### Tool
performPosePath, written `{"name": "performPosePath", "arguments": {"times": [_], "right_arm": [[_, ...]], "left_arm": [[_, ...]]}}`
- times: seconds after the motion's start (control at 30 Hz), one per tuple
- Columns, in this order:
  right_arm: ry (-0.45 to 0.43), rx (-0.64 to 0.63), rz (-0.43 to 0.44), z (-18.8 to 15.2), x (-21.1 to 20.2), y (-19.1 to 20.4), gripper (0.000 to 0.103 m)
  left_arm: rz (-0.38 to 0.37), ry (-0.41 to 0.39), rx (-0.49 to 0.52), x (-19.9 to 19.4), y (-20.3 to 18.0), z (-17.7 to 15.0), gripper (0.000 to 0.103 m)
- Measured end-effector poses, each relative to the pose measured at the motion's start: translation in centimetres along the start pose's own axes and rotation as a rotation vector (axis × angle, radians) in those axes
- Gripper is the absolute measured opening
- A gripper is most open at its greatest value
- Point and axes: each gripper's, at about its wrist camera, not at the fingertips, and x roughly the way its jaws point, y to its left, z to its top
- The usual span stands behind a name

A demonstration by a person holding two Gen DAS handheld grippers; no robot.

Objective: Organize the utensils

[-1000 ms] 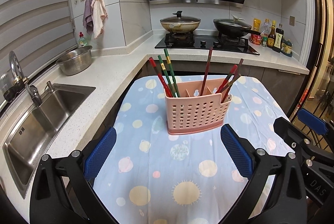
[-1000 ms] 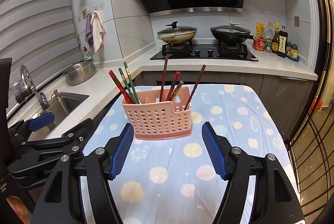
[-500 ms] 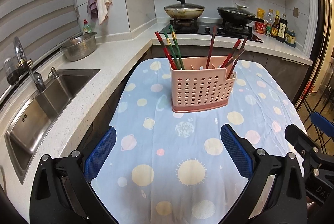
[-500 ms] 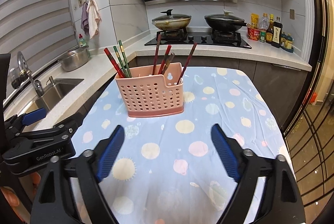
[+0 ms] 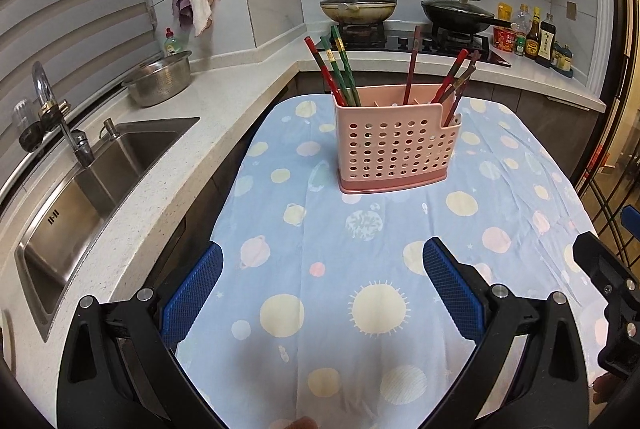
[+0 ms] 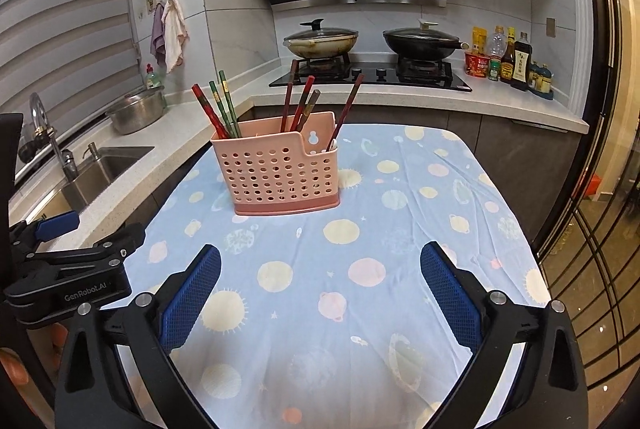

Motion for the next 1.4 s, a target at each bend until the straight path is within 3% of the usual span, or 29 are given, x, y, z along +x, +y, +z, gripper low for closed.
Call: {"name": "performPosePath", "arguments": {"times": [1.4], "right_arm": [[0.055, 0.004, -0.004, -1.6, 0.7, -0.1, 0.096]], "left_arm": [[0.022, 0.024, -0.001, 0.0, -0.1, -1.4, 0.096]]}}
